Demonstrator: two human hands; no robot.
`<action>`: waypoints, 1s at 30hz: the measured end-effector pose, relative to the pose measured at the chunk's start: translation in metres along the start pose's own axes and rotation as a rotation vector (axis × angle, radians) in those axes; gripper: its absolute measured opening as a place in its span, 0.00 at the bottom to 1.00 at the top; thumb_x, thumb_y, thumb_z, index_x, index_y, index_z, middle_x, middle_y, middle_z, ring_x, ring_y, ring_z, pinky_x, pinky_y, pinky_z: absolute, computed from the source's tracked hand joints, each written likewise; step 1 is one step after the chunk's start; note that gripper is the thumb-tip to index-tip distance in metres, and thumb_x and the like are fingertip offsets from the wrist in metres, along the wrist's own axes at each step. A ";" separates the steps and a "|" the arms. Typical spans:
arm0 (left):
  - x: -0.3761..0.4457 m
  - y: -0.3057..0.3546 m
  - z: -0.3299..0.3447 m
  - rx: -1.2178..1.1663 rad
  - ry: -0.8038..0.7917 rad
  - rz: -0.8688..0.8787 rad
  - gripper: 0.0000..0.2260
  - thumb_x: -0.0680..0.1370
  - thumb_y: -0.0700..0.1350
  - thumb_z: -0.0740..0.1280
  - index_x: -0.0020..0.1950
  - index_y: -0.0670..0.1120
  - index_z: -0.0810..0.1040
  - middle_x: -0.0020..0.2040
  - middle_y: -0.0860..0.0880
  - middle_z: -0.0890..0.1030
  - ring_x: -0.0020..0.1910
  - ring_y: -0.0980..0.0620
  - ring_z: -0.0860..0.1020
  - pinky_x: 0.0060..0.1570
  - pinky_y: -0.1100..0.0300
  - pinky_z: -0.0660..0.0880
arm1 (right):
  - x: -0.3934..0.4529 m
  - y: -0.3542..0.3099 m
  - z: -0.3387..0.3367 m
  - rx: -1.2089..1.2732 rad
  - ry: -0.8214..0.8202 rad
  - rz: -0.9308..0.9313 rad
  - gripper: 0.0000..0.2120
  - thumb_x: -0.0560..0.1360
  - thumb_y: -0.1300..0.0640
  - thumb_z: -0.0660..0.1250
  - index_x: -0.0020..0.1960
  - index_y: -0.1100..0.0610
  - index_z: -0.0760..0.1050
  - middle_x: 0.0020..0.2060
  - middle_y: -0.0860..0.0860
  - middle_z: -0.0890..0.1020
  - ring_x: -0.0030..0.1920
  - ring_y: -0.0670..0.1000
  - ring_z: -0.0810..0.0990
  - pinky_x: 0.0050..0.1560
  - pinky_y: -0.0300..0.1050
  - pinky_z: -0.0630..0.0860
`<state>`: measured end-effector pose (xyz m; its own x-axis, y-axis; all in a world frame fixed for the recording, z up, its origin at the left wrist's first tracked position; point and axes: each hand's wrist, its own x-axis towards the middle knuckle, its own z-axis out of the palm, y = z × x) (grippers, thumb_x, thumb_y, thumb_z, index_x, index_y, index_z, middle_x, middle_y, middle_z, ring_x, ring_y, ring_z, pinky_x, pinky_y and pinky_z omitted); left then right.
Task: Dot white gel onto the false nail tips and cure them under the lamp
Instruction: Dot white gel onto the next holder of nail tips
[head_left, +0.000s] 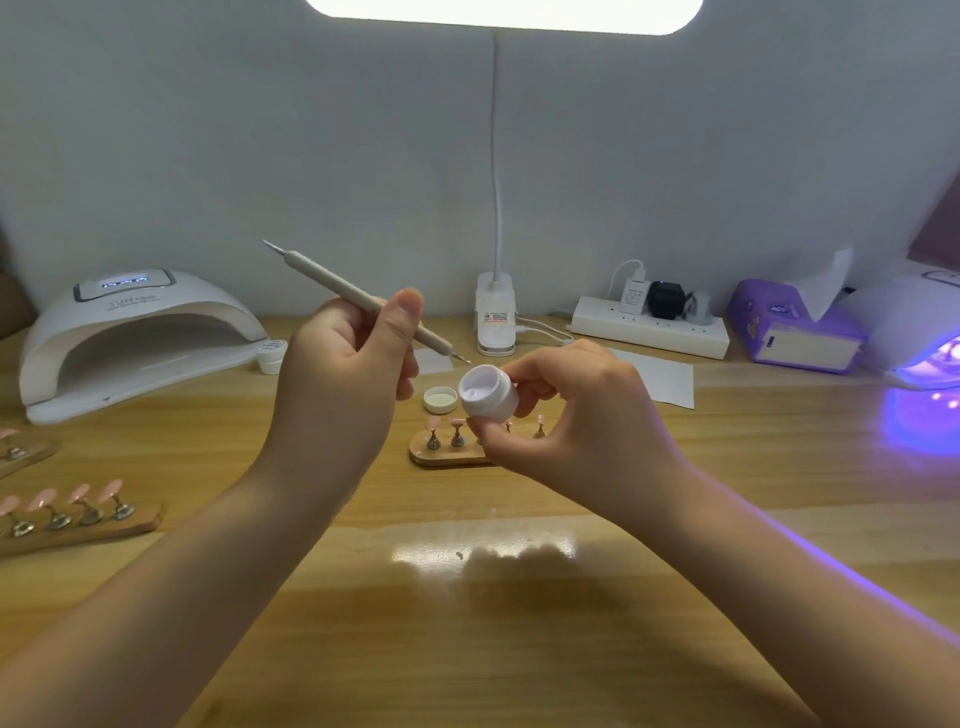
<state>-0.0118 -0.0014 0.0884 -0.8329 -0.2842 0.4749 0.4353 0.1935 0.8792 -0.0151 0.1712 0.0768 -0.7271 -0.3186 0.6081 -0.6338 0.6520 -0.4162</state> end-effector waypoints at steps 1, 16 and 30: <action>0.001 -0.001 0.000 -0.045 -0.006 -0.042 0.13 0.79 0.53 0.64 0.40 0.46 0.76 0.27 0.55 0.75 0.28 0.58 0.73 0.32 0.65 0.73 | 0.000 0.000 0.000 0.004 0.005 -0.002 0.16 0.67 0.45 0.74 0.47 0.56 0.81 0.38 0.47 0.81 0.42 0.49 0.75 0.44 0.45 0.72; 0.003 -0.016 0.002 -0.279 -0.051 -0.364 0.14 0.79 0.53 0.66 0.37 0.46 0.76 0.26 0.53 0.72 0.24 0.56 0.68 0.27 0.62 0.69 | 0.000 0.001 -0.001 0.033 0.053 0.000 0.16 0.68 0.43 0.74 0.45 0.55 0.80 0.36 0.46 0.80 0.41 0.48 0.75 0.42 0.46 0.72; 0.004 -0.017 0.002 -0.329 -0.019 -0.414 0.13 0.78 0.53 0.66 0.37 0.48 0.77 0.26 0.54 0.72 0.24 0.57 0.69 0.26 0.63 0.70 | 0.000 0.002 0.001 0.044 0.049 0.004 0.18 0.68 0.41 0.71 0.46 0.56 0.80 0.37 0.47 0.80 0.42 0.49 0.76 0.43 0.49 0.73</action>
<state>-0.0229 -0.0042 0.0751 -0.9624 -0.2572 0.0877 0.1509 -0.2373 0.9596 -0.0169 0.1720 0.0758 -0.7165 -0.2814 0.6383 -0.6427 0.6219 -0.4473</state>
